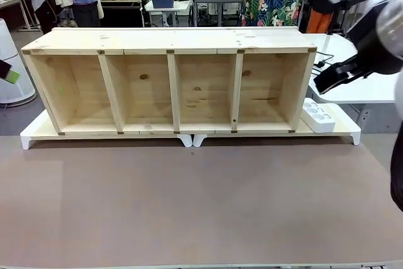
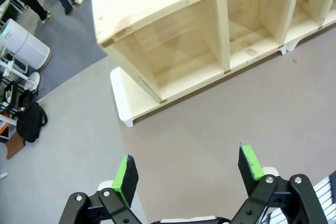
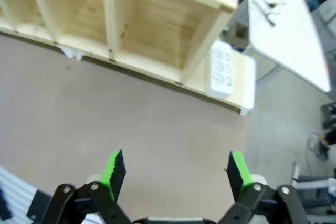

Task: Perform cable management.
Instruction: When the cord part of the Power Cable appears at the lower middle area of the table and stops, grasp the cord part of the Power Cable.

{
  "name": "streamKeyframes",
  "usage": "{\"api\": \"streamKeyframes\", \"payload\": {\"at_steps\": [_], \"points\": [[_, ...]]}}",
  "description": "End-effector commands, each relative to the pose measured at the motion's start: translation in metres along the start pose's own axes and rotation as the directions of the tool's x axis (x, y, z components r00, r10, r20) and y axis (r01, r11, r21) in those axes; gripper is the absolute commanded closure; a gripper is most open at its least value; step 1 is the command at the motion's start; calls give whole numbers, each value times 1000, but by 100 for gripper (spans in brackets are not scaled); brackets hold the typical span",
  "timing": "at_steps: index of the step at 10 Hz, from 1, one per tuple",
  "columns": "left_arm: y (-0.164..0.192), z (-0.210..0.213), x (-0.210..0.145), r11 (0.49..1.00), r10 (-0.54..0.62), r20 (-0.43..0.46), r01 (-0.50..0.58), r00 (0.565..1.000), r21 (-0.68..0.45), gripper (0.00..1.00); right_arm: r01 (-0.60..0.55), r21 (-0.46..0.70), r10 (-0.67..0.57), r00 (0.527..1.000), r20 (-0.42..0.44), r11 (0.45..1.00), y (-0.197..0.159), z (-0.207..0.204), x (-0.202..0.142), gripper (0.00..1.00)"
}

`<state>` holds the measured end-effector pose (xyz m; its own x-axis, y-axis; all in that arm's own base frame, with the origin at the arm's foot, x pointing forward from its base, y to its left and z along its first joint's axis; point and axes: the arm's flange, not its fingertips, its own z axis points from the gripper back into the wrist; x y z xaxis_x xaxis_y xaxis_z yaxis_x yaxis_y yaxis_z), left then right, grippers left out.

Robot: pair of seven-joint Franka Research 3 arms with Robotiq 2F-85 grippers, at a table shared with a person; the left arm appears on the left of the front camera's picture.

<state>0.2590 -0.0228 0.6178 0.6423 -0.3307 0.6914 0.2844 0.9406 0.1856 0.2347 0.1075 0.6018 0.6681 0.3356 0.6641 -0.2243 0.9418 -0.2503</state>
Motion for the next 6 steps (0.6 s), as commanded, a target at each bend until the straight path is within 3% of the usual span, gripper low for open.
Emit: {"api": "streamKeyframes", "payload": {"at_steps": [1, 6], "points": [[-12, -11, -112, 1000, 16, 19, -17, 1000, 17, 0, 76, -19, -75, 997, 13, 997, 0, -17, -93, 0], [-5, -18, -133, 997, 76, 13, -75, 997, -34, 0, 170, 40, -170, 985, 5, 985, -11, -22, -118, 0]]}}
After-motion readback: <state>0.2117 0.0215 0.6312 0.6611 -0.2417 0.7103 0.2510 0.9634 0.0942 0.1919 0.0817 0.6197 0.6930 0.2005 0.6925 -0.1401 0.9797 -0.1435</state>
